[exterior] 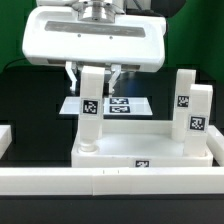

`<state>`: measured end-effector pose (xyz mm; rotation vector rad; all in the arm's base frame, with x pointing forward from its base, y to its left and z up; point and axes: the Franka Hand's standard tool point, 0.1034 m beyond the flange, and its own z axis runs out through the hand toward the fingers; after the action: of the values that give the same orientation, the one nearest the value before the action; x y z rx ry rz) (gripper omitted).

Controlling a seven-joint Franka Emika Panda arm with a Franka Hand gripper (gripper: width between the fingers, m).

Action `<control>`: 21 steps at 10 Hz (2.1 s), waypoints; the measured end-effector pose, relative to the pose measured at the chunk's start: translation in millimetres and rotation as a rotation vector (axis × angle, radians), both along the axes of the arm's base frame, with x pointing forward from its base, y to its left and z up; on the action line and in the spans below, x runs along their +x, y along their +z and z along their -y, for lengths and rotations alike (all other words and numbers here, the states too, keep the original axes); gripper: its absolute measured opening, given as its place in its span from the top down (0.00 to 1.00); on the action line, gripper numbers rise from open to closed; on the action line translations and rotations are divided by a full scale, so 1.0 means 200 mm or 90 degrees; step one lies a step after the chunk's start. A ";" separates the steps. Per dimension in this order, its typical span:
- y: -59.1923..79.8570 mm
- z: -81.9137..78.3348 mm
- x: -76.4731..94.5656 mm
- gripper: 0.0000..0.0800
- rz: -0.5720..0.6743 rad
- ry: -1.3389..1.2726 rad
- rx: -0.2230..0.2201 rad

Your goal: Assemble desk

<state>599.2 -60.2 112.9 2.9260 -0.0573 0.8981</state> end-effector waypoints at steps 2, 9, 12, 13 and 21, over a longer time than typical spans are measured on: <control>-0.01 0.00 0.00 0.64 -0.003 0.001 0.000; -0.01 0.00 0.00 0.64 0.011 -0.001 -0.006; -0.01 -0.04 0.00 0.64 0.005 0.004 -0.002; -0.01 -0.03 0.00 0.64 0.005 0.003 -0.002; -0.01 -0.02 0.00 0.57 0.007 0.002 0.000</control>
Offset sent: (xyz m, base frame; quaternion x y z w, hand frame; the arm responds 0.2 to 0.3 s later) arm -0.0009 0.0000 -0.0049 0.0041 0.0082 -0.0017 1.0000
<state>599.5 -56.9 110.6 2.9217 -0.0542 0.9138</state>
